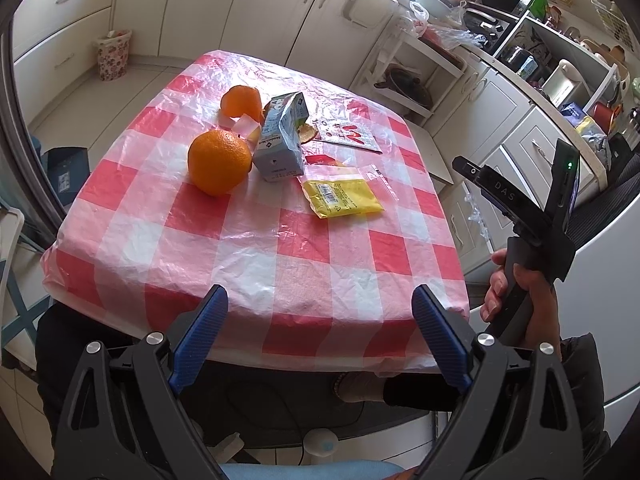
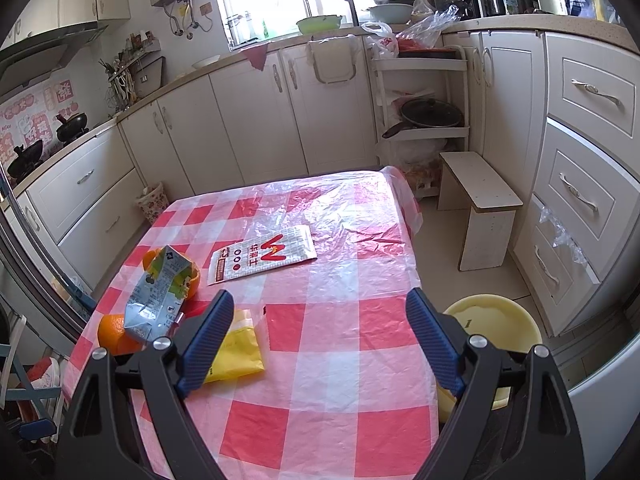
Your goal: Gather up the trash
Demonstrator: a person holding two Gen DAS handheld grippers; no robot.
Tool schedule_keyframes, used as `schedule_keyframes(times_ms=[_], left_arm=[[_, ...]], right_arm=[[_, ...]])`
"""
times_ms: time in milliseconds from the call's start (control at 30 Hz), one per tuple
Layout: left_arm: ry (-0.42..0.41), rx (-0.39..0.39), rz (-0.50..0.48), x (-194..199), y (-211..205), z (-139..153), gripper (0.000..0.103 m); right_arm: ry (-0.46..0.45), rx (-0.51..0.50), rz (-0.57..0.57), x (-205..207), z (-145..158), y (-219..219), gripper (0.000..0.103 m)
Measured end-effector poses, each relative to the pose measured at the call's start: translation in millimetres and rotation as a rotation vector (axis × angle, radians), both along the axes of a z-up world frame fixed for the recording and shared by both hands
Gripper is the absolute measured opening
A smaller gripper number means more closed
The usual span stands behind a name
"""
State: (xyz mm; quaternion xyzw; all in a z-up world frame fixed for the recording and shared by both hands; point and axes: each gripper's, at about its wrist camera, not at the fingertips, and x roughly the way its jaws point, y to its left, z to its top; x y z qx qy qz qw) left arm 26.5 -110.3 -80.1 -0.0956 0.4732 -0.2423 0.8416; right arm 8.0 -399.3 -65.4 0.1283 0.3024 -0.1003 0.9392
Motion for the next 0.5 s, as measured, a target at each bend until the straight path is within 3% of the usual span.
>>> schedule_keyframes(times_ms=[500], left_arm=[[0.004,-0.001,0.005,0.0,1.5,-1.8,0.089]], right_arm=[[0.000,-0.001,0.000,0.2,0.0,0.8,0.084]])
